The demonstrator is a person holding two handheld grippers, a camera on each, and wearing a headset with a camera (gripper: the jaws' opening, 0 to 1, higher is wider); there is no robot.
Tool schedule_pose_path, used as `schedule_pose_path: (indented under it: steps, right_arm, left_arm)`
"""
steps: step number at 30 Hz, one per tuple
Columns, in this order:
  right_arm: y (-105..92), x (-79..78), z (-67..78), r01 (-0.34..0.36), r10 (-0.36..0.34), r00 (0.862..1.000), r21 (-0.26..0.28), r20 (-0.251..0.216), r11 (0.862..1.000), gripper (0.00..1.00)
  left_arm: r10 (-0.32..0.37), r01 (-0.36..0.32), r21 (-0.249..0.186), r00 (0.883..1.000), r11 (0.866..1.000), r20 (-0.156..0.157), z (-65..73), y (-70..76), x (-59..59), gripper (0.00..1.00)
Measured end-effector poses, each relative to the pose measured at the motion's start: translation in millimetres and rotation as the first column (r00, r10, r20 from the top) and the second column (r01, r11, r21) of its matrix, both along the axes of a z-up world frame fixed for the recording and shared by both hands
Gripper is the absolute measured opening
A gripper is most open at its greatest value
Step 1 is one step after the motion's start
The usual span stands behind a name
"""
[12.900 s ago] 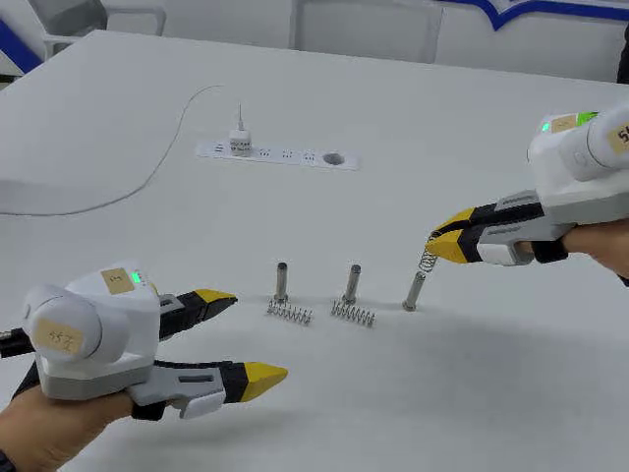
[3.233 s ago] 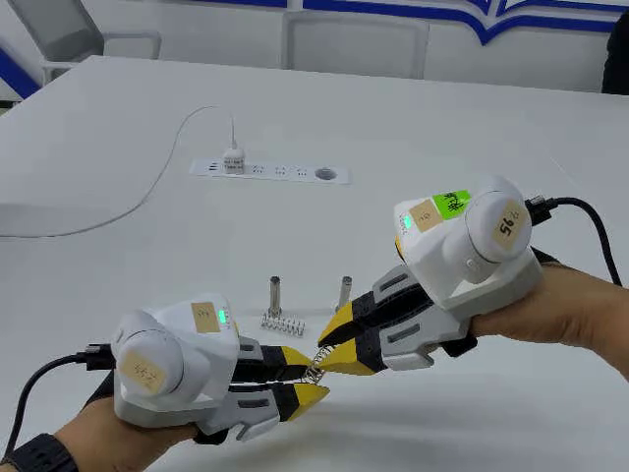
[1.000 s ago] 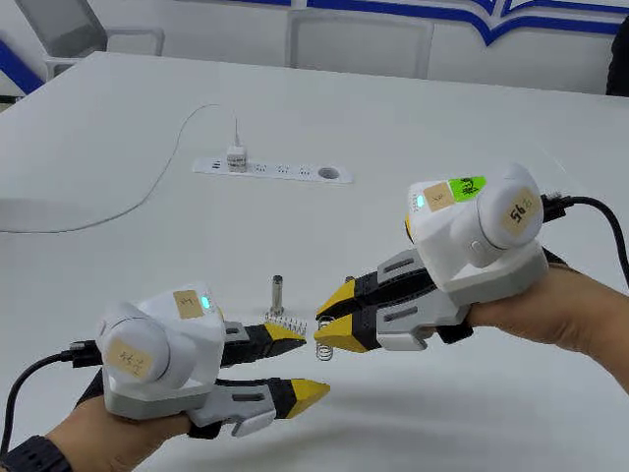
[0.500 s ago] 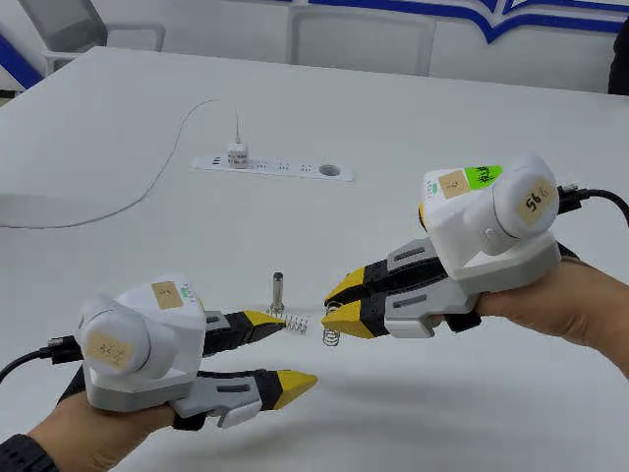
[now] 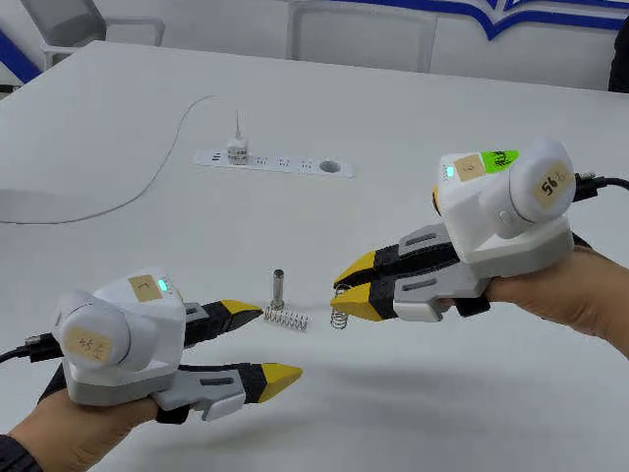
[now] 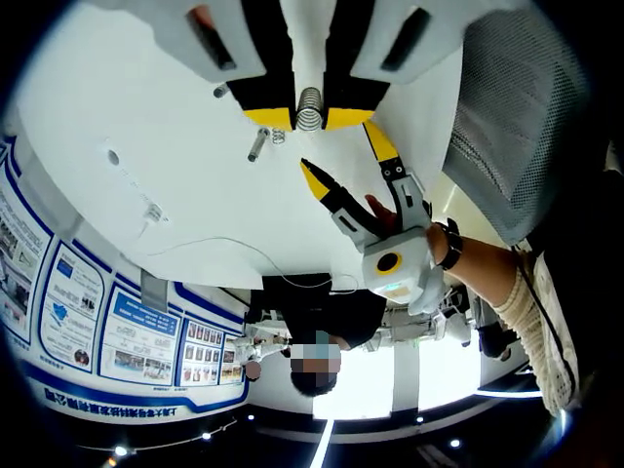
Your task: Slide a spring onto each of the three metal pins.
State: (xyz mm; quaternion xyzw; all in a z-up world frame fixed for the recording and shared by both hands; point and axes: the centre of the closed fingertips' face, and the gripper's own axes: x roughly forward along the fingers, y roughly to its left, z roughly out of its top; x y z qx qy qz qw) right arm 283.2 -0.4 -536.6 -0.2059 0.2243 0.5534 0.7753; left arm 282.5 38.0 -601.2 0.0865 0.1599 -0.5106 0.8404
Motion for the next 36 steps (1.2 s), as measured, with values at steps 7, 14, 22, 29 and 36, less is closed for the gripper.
schedule_pose_path:
  steps: [7, 14, 22, 29, 36]
  right_arm:
    - [-8.8, 8.2, 6.8, 0.034, -0.034, 0.999, 0.006, 0.014, 0.999, 0.11]
    - [-15.7, 18.5, 11.9, 0.068, -0.068, 0.997, 0.011, 0.028, 0.998, 0.11]
    - [-22.7, 32.4, 15.2, 0.107, -0.108, 0.993, 0.014, 0.049, 0.994, 0.12]
    - [-27.3, 48.1, 13.7, 0.148, -0.149, 0.987, 0.022, 0.058, 0.989, 0.11]
    - [-29.3, 60.6, 8.7, 0.189, -0.19, 0.98, 0.023, 0.058, 0.982, 0.12]
  left_arm:
    - [0.017, -0.017, 0.0, 1.0, 1.0, -0.005, -2.8, 5.2, 2.0, 0.54]
    - [0.028, -0.028, 0.004, 0.999, 1.0, -0.014, -5.6, 9.4, 1.5, 0.56]
    - [0.037, -0.036, 0.004, 0.999, 0.999, -0.023, -8.3, 12.6, 2.1, 0.58]
    - [0.041, -0.041, 0.005, 0.999, 0.999, -0.027, -9.4, 13.0, 2.2, 0.58]
    - [0.044, -0.044, 0.008, 0.999, 0.999, -0.029, -9.9, 13.4, 1.8, 0.58]
